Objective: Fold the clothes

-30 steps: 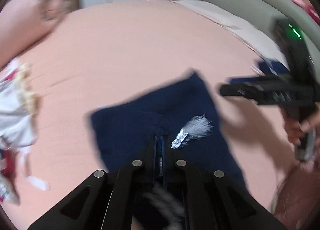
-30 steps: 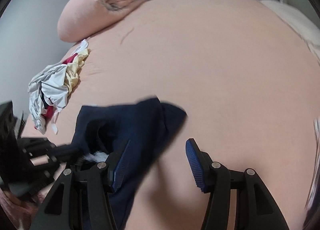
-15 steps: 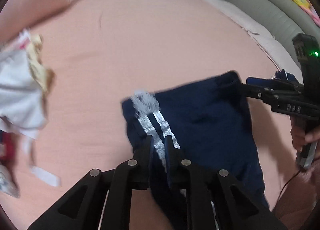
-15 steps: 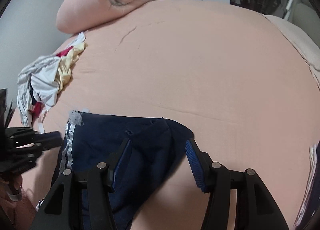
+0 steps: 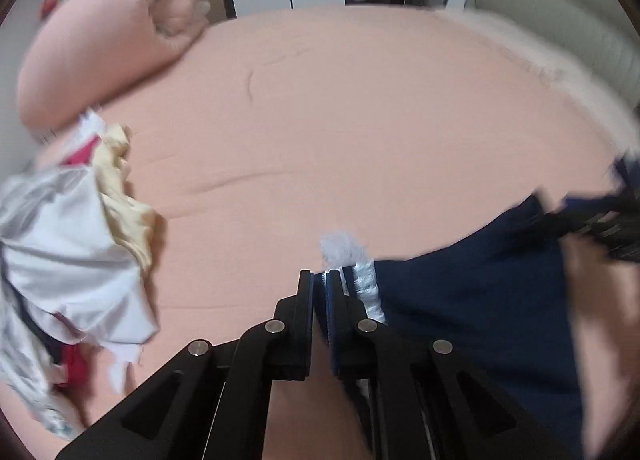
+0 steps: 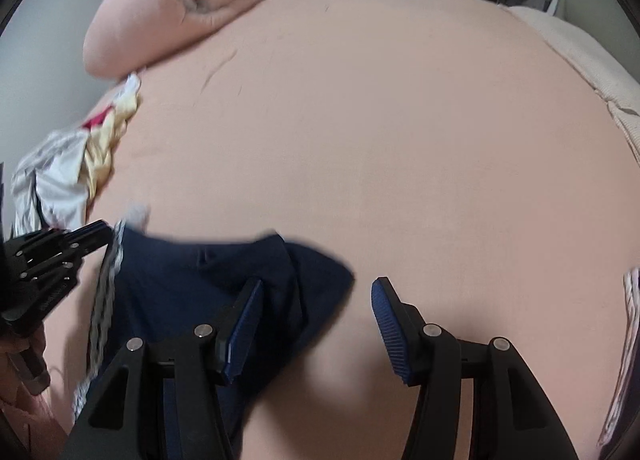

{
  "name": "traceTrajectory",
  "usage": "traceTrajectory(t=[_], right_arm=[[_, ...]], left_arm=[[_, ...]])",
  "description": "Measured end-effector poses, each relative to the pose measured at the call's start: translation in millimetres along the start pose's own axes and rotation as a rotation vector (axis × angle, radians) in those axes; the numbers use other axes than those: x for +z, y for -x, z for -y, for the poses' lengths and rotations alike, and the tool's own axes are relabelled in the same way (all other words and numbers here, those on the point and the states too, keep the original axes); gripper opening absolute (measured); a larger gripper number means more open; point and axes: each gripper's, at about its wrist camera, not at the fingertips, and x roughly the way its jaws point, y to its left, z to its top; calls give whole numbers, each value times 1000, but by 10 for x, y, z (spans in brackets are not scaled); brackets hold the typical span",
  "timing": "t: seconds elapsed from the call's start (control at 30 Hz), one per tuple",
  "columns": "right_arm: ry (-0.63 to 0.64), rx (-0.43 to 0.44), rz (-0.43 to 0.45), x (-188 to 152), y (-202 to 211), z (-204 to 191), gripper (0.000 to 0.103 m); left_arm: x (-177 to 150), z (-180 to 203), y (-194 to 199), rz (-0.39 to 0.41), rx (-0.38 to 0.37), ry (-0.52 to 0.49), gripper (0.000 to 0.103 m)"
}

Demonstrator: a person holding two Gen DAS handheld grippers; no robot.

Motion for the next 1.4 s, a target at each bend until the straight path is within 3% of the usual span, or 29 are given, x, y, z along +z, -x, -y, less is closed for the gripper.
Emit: traceTrajectory(t=[0.1, 0.17, 0.23, 0.37, 0.47, 0.53, 0.6, 0.63, 0.67, 0.73, 0.8, 0.83, 0.9, 0.93, 1.0, 1.07, 1.17, 1.2, 1.27, 1.33, 1.4], right_arm=[[10, -1, -33, 21, -117, 8, 56], [42, 16, -6, 12, -98, -24, 56], [58, -69, 11, 28, -205, 26, 56], [-110, -60, 38, 13, -39, 230, 58], [-92, -4, 96, -126, 307, 73, 60], [-47, 128, 29, -363, 406, -166, 60], [13, 209, -68, -653, 358, -397, 60], [59, 206, -123, -901, 364, -398, 60], [106, 163, -168, -1133, 359, -348, 58], [161, 101, -107, -1359, 459, -325, 57], [110, 41, -111, -1403, 580, -272, 58], [62, 48, -92, -1432, 684, -255, 58], [29, 148, -52, -1540, 866, -350, 58], [58, 153, -63, -1588, 864, -468, 59], [161, 38, -146, -1752, 677, -692, 59], [221, 3, -124, -1889, 709, -735, 60], [184, 10, -202, -1988, 939, -661, 60], [142, 44, -199, -1988, 1047, -632, 60], [148, 26, -175, -2035, 1038, -670, 60], [174, -12, -153, -2093, 976, -728, 61], [184, -35, -164, -2158, 891, -748, 61]], left_arm=[[-26, 111, 65, -34, -109, -9, 7], [-171, 179, 29, -79, -94, -77, 7], [-361, 212, -181, -188, -60, -126, 7], [-422, 180, 104, -141, -39, -114, 7], [-515, 246, 459, -102, -135, -97, 7], [-630, 360, 508, -116, -170, -142, 8], [-812, 630, 349, -207, -162, -175, 8], [-908, 671, 239, -259, -168, -187, 8], [-977, 678, 272, -184, -164, -209, 8], [-980, 648, 360, -199, -165, -212, 8], [-934, 603, 569, -223, -155, -180, 8], [-954, 585, 711, -196, -168, -162, 8], [-1025, 566, 924, -168, -184, -123, 8], [-1114, 561, 949, -192, -182, -100, 8], [-1260, 484, 917, -250, -169, -55, 8], [-1206, 683, 738, -308, -129, -27, 8], [-1315, 644, 1117, -198, 140, -25, 8], [-1342, 643, 1242, -162, 192, -7, 8], [-1396, 667, 1344, -135, 43, 39, 9], [-1297, 939, 1079, -183, -35, 39, 9], [-1380, 1112, 883, -262, 51, -17, 9]])
